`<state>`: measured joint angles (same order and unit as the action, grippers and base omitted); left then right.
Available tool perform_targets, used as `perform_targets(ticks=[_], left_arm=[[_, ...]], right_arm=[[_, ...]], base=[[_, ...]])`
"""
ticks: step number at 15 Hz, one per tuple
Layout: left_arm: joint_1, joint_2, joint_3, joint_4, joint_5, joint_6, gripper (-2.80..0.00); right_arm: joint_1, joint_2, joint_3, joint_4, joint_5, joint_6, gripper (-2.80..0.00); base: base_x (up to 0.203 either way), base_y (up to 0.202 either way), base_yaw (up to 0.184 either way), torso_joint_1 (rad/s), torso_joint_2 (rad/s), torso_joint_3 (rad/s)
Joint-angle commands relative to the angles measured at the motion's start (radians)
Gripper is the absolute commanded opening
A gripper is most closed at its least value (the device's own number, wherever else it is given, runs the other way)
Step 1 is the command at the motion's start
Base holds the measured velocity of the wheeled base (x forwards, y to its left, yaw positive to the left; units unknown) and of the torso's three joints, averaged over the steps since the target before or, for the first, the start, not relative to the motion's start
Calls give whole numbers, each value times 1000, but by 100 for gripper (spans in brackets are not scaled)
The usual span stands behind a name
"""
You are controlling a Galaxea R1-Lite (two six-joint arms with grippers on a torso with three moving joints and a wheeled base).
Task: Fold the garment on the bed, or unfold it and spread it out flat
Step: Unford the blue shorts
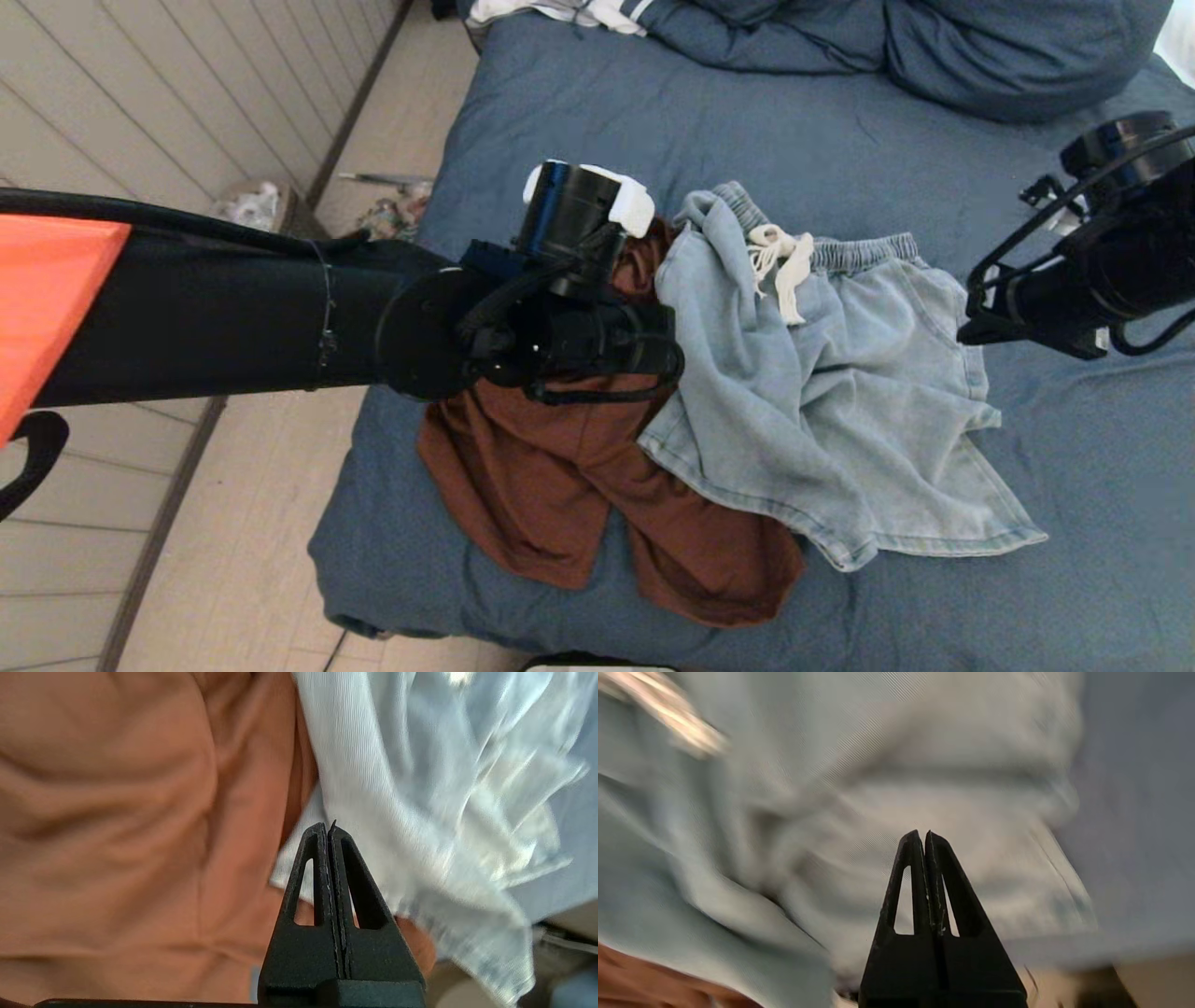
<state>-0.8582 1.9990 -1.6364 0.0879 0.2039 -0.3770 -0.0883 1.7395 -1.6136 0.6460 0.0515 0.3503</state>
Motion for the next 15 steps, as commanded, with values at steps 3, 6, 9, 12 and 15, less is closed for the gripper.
perform_targets(ticks=[3,6,9,12,15], left_arm=[[-56,22,76,17,1,-50,-280],[-90,31,173,11,1,-87,-280],[-106,79,217,-24,1,-112,-280],[-112,101,209,-31,0,-117,-280],[-120,149,174,-53,4,-115,-280]], right_arm=[[-95,-153,273,-28,-1,-67,-280],[-185,-187,409,-68,0,-153,-280],[-238,-159,530,-230,7,-187,-280],[-246,-121,587,-292,15,-191,-280],[-245,-105,625,-371,26,-197,0]], base=[[0,0,0,0,0,0],[0,0,0,0,0,0],[0,0,0,0,0,0],[0,0,0,0,0,0],[0,0,0,0,0,0]])
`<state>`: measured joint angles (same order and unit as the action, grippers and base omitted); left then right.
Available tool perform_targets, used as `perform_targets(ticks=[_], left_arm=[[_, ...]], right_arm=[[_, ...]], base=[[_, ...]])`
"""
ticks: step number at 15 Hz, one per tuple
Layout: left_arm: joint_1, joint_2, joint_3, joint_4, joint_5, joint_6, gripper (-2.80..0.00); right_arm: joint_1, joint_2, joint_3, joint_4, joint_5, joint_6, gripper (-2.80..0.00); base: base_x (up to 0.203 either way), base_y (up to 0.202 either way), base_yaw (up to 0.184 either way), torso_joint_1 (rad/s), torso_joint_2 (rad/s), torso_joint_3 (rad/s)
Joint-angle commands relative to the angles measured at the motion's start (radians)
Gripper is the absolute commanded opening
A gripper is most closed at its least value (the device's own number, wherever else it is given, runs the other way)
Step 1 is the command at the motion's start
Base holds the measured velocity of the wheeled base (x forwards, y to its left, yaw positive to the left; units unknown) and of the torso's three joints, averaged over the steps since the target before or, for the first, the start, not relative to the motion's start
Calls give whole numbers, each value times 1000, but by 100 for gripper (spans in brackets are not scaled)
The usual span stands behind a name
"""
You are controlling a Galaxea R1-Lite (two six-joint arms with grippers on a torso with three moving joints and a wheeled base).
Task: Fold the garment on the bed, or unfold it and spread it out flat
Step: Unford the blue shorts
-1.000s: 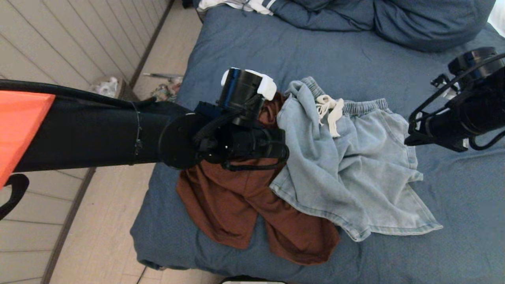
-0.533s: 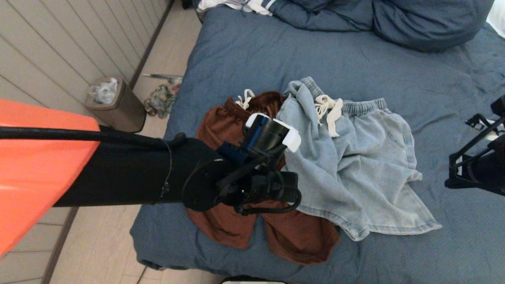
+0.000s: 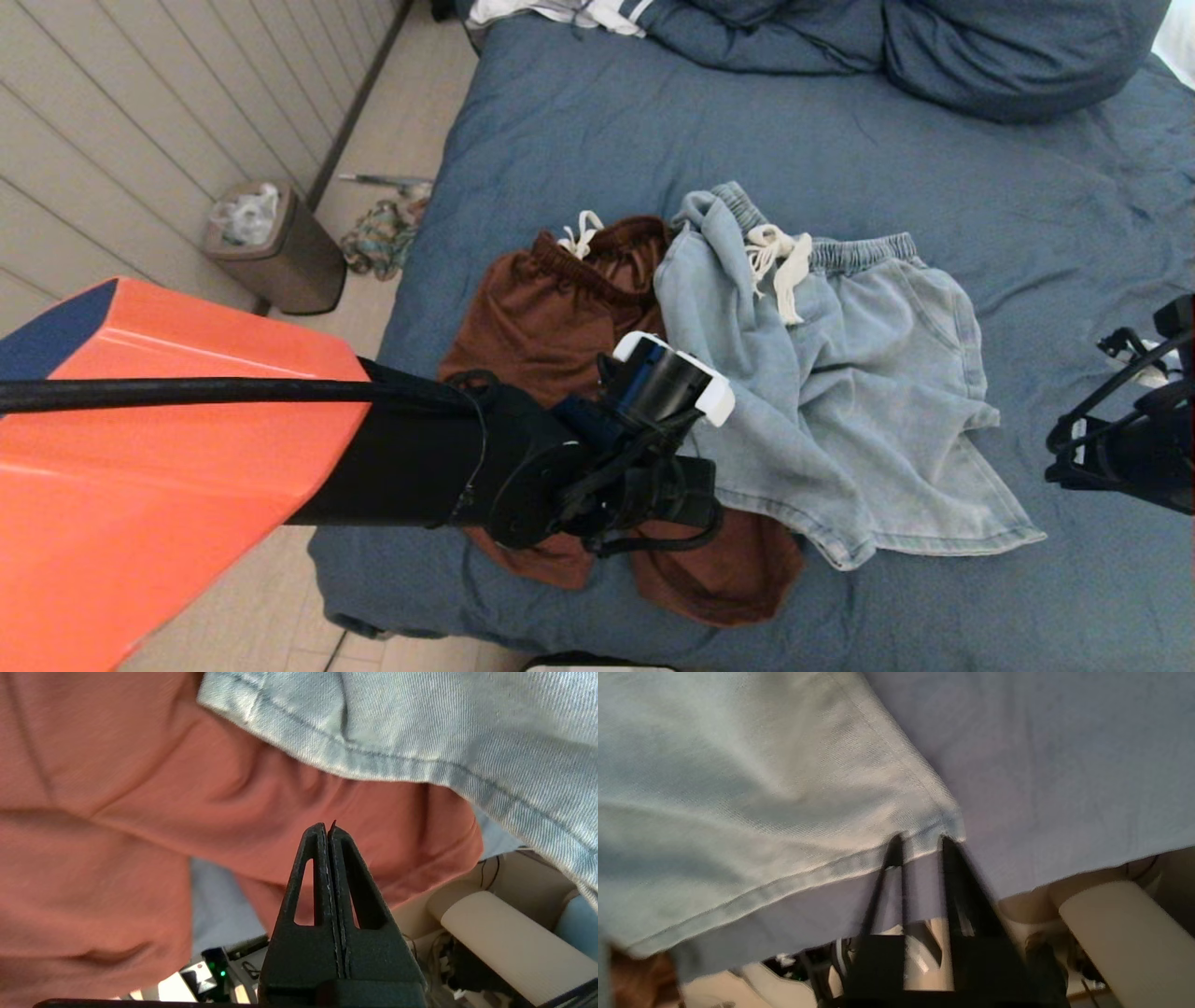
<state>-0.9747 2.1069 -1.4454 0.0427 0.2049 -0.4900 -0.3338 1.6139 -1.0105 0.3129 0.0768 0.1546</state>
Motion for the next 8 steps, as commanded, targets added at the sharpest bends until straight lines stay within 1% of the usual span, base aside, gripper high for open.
perform_targets(ticks=[1,2,3,5,6,8], left_arm=[[-5,73,-43,-23,5,0,-280],[1,97,-82,-34,6,4,-280],[21,116,-124,-34,7,7,-280],[61,160,-194,-25,7,22,-280],[75,175,-215,-22,7,33,-280],[84,195,-227,-24,13,40,-280]], right_arm=[[1,19,32,-66,2,-1,0],[-1,16,32,-67,4,0,0],[-3,14,32,-69,7,2,0],[-21,9,27,-69,37,2,0],[-23,6,25,-69,69,2,0],[-22,10,27,-69,79,0,0]], base=[[0,0,0,0,0,0],[0,0,0,0,0,0],[0,0,0,0,0,0],[0,0,0,0,0,0],[0,0,0,0,0,0],[0,0,0,0,0,0]])
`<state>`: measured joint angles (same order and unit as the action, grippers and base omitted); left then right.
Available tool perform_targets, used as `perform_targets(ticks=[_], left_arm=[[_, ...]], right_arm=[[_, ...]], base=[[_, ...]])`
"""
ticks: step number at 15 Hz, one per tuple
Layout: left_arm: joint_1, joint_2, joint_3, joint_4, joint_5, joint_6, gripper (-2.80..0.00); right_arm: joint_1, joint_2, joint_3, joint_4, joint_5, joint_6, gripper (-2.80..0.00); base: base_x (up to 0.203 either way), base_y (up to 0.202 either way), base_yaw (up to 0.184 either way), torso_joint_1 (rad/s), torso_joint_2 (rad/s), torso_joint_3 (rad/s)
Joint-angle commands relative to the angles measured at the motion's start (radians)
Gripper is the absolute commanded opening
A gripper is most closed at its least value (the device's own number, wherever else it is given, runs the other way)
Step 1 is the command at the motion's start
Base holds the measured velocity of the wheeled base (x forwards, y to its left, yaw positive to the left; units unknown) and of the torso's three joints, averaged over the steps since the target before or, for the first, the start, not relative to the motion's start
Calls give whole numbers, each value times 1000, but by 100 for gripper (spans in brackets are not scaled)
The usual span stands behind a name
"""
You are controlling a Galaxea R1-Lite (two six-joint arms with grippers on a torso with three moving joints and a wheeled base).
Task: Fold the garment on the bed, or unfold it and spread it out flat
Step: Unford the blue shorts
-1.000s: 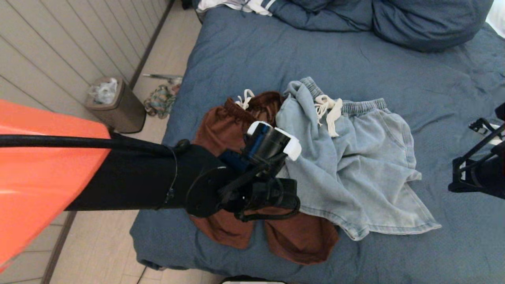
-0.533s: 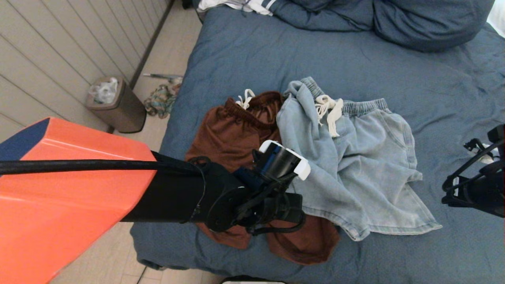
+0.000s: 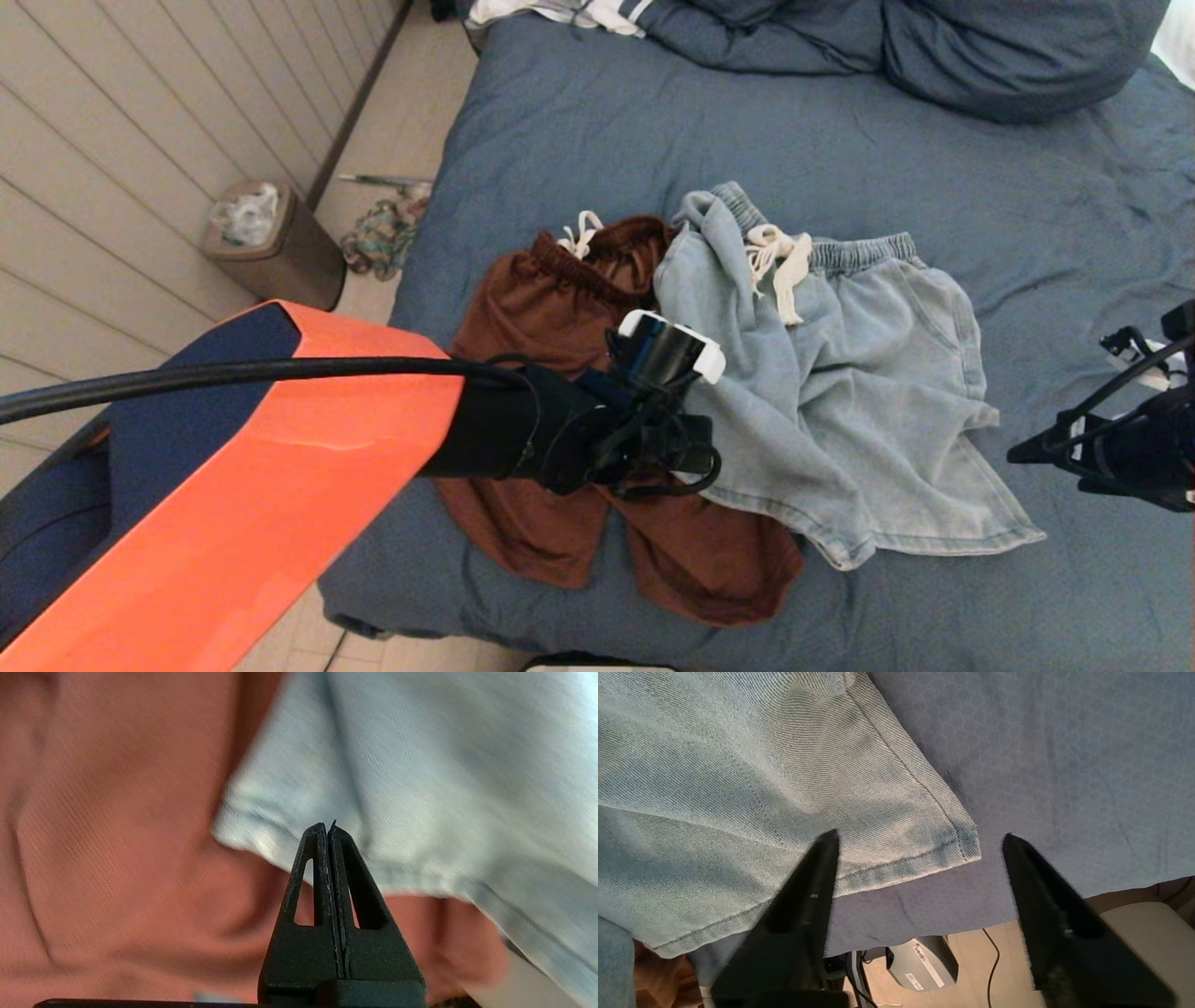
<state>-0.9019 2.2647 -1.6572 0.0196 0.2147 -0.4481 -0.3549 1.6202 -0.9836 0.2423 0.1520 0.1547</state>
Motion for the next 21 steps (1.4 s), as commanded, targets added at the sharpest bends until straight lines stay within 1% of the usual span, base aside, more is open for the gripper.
perform_targets(ticks=[1,2,4,5,6,13,19,20,21], left_arm=[[17,44,-14,-5,3,3,-280],[32,53,-22,-8,3,10,-280],[40,55,-42,3,6,12,-280],[41,53,-50,12,21,16,0],[41,53,-53,11,31,21,0],[58,58,-62,11,38,23,0],[40,69,-63,13,32,22,0],[34,63,-64,14,34,20,-280],[28,58,-62,14,34,19,-280]], right_arm=[[-1,6,0,2,4,0,0],[-3,4,2,2,6,0,0],[-3,6,2,2,6,0,0],[-1,7,2,2,6,1,0],[-1,9,2,2,7,1,0],[2,7,2,2,8,2,0],[-3,17,1,-16,8,2,0],[-5,17,10,-39,8,3,0],[-6,17,15,-53,8,4,0]], base=[[0,0,0,0,0,0],[0,0,0,0,0,0],[0,0,0,0,0,0],[0,0,0,0,0,0],[0,0,0,0,0,0],[0,0,0,0,0,0],[0,0,0,0,0,0],[0,0,0,0,0,0],[0,0,0,0,0,0]])
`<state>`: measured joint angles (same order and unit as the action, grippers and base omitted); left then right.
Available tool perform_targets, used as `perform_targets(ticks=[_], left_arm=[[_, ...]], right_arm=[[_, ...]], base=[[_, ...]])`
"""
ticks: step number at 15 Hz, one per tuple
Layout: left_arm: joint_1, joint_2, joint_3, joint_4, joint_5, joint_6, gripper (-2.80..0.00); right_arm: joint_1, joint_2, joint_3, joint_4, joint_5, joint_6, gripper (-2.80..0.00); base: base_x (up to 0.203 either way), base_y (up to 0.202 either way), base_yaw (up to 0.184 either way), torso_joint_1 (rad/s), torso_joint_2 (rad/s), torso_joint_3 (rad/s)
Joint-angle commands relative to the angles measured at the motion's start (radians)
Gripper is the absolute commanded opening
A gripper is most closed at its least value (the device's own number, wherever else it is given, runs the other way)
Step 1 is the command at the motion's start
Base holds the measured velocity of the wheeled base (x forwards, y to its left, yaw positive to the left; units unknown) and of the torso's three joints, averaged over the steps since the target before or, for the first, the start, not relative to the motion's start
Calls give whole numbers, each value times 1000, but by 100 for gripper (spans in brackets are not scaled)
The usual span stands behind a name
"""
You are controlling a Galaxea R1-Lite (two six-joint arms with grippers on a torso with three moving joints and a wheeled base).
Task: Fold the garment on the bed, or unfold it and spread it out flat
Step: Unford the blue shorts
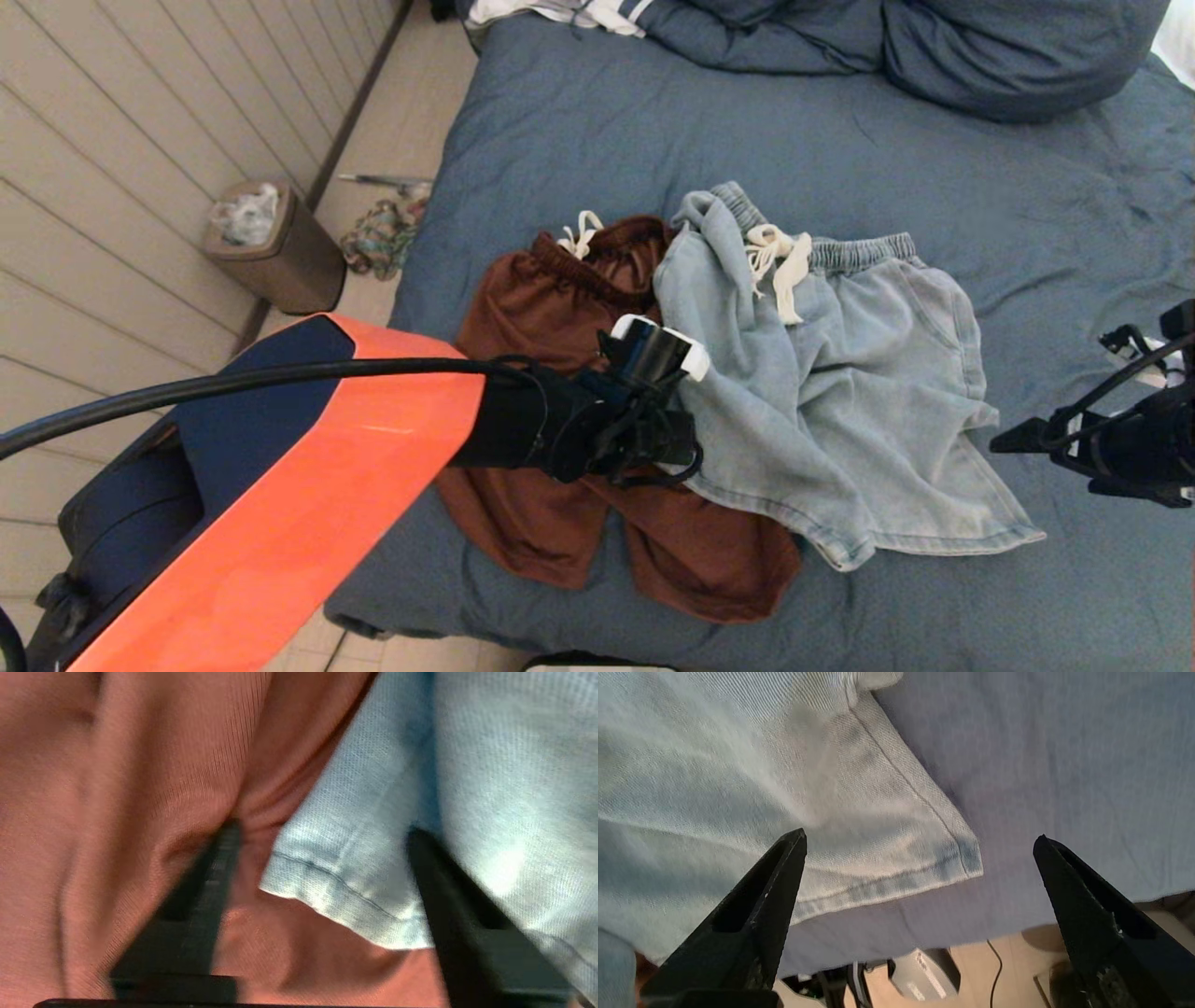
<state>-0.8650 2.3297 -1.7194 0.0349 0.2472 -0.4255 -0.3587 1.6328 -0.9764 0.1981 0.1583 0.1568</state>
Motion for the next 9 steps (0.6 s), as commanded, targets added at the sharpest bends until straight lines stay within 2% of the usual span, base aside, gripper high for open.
perform_targets(ticks=[1,9], left_arm=[[-17,-14,2,-3,6,-4,-280],[-58,-23,14,-1,9,-15,-280]], right_arm=[[-2,5,18,-39,1,5,0],[-6,8,16,-45,7,7,0]], base=[[0,0,0,0,0,0],[0,0,0,0,0,0]])
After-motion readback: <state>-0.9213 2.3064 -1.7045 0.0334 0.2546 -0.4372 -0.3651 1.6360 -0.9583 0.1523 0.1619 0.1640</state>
